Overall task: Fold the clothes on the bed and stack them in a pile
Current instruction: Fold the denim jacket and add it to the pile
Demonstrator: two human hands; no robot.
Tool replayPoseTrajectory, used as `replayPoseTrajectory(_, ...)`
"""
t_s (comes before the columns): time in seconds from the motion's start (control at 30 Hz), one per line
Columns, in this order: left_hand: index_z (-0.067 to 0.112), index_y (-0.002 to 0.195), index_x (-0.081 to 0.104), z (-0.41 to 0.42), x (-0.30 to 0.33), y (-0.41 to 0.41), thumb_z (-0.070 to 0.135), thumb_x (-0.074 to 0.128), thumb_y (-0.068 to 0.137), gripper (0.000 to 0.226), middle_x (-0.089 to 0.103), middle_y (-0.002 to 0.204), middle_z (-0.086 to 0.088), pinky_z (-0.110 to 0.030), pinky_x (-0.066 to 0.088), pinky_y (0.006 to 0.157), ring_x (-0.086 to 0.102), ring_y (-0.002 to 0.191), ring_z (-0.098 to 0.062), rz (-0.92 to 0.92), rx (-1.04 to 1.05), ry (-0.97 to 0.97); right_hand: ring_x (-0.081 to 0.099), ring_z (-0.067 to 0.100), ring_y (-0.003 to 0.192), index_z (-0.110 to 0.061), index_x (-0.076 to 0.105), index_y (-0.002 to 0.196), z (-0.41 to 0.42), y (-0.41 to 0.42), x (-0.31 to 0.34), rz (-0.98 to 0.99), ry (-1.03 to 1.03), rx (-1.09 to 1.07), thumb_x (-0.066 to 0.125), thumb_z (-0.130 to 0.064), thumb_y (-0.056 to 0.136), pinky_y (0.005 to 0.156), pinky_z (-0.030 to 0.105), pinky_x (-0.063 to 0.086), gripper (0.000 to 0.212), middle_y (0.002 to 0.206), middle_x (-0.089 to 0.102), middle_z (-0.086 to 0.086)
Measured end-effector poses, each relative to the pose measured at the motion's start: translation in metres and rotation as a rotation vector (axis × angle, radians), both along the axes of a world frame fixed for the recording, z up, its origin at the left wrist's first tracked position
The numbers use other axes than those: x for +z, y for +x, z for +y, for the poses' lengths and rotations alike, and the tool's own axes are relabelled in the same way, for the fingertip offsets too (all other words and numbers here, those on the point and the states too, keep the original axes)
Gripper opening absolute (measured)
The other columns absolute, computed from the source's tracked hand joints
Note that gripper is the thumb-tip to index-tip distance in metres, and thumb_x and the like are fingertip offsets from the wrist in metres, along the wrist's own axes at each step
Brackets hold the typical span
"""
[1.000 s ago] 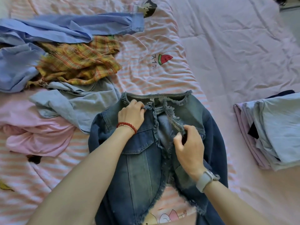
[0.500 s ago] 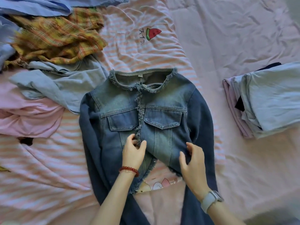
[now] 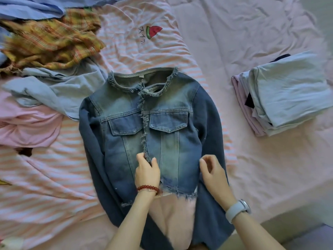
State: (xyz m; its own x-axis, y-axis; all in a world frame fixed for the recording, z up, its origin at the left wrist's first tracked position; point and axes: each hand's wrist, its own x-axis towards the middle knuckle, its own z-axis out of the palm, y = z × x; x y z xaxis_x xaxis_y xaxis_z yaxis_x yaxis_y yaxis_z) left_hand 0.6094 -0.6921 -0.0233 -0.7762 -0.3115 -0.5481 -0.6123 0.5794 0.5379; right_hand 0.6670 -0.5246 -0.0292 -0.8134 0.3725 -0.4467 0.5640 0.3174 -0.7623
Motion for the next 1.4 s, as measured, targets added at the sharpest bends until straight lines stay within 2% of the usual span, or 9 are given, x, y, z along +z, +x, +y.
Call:
replayPoseTrajectory(0.13, 0.008, 0.129, 0.043, 0.000, -0.002, -0.002, 0.014, 0.055, 0.087, 0.045, 0.043, 0.132, -0.016, -0.044, 0.037, 0.092, 0.043, 0.118, -0.034, 0.117, -0.130, -0.196, 0.047, 0.016, 0.104, -0.011, 0.048, 0.120, 0.033, 0.012, -0.016, -0.136, 0.241, -0.181, 0.054, -0.022, 0.091, 0.084, 0.029, 0.039, 0.032, 0.112, 0.047, -0.002)
replayPoseTrajectory(0.33, 0.023, 0.145, 0.026, 0.047, -0.001, -0.019, 0.029, 0.046, 0.093, 0.056, 0.010, 0.156, 0.000, -0.045, 0.025, 0.107, 0.007, 0.143, -0.021, 0.256, -0.839, -0.221, 0.050, 0.025, 0.073, -0.013, 0.043, 0.089, 0.063, 0.043, -0.038, -0.483, 0.066, -0.095, 0.049, -0.017, 0.091, 0.059, 0.032, 0.037, 0.008, 0.072, 0.049, -0.002)
replayPoseTrajectory(0.5, 0.037, 0.147, 0.003, 0.090, -0.009, -0.043, 0.047, 0.036, 0.094, 0.063, -0.013, 0.156, 0.001, -0.054, 0.018, 0.109, -0.010, 0.143, -0.029, 0.123, -1.044, -0.374, 0.052, 0.028, 0.078, -0.019, 0.046, 0.093, 0.095, 0.056, -0.015, -0.271, 0.162, -0.231, 0.045, -0.024, 0.094, 0.064, 0.036, 0.038, 0.005, 0.079, 0.056, -0.004)
replayPoseTrajectory(0.73, 0.037, 0.146, -0.005, 0.117, 0.002, -0.053, 0.050, 0.045, 0.089, 0.077, -0.014, 0.156, -0.004, -0.060, 0.020, 0.106, -0.006, 0.142, -0.033, -0.013, -0.954, -0.488, 0.055, 0.017, 0.076, -0.012, 0.064, 0.092, 0.159, 0.040, 0.037, 0.212, 0.770, -0.119, 0.055, -0.017, 0.085, 0.061, 0.026, 0.038, 0.012, 0.086, 0.064, 0.001)
replayPoseTrajectory(0.87, 0.033, 0.147, 0.002, 0.142, 0.010, -0.057, 0.042, 0.050, 0.086, 0.078, -0.011, 0.156, -0.006, -0.069, 0.006, 0.104, -0.011, 0.141, -0.033, 0.178, -1.031, -0.592, 0.061, 0.022, 0.090, -0.010, 0.068, 0.091, 0.148, 0.076, 0.007, 0.100, 0.500, -0.062, 0.058, -0.004, 0.086, 0.080, 0.031, 0.042, 0.013, 0.092, 0.067, 0.002)
replayPoseTrajectory(1.03, 0.029, 0.147, 0.015, 0.194, -0.004, -0.079, 0.046, 0.031, 0.094, 0.058, 0.004, 0.157, -0.001, -0.068, -0.006, 0.104, -0.009, 0.143, -0.028, 0.329, -1.391, -0.618, 0.052, 0.022, 0.086, -0.018, 0.054, 0.087, 0.149, 0.115, -0.021, -0.219, 0.104, -0.720, 0.047, -0.022, 0.094, 0.072, 0.029, 0.039, 0.010, 0.089, 0.056, 0.003)
replayPoseTrajectory(1.17, 0.027, 0.146, 0.019, 0.236, -0.027, -0.098, 0.049, 0.018, 0.096, 0.054, 0.020, 0.154, 0.004, -0.066, -0.008, 0.105, 0.001, 0.144, -0.023, 0.218, -1.640, -0.595, 0.060, 0.034, 0.094, -0.003, 0.052, 0.112, 0.161, 0.106, -0.029, -0.382, -0.605, -1.234, 0.046, -0.041, 0.095, 0.076, 0.038, 0.052, 0.042, 0.101, 0.060, 0.020)
replayPoseTrajectory(1.3, 0.027, 0.139, 0.035, 0.270, -0.041, -0.099, 0.055, 0.017, 0.094, 0.056, 0.043, 0.142, 0.000, -0.064, -0.010, 0.105, 0.022, 0.139, -0.021, 0.017, -1.665, -0.595, 0.059, 0.026, 0.089, -0.009, 0.050, 0.119, 0.174, 0.079, -0.034, -0.279, -0.870, -1.385, 0.053, -0.044, 0.091, 0.077, 0.034, 0.048, 0.045, 0.105, 0.061, 0.014)
replayPoseTrajectory(1.4, 0.025, 0.111, 0.060, 0.288, -0.036, -0.099, 0.052, 0.033, 0.093, 0.042, 0.059, 0.119, 0.001, -0.052, 0.014, 0.108, 0.048, 0.116, -0.020, -0.026, -1.675, -0.511, 0.059, 0.025, 0.082, -0.014, 0.052, 0.110, 0.197, 0.058, -0.029, -0.189, -0.990, -1.601, 0.058, -0.029, 0.090, 0.070, 0.036, 0.049, 0.026, 0.098, 0.061, 0.011)
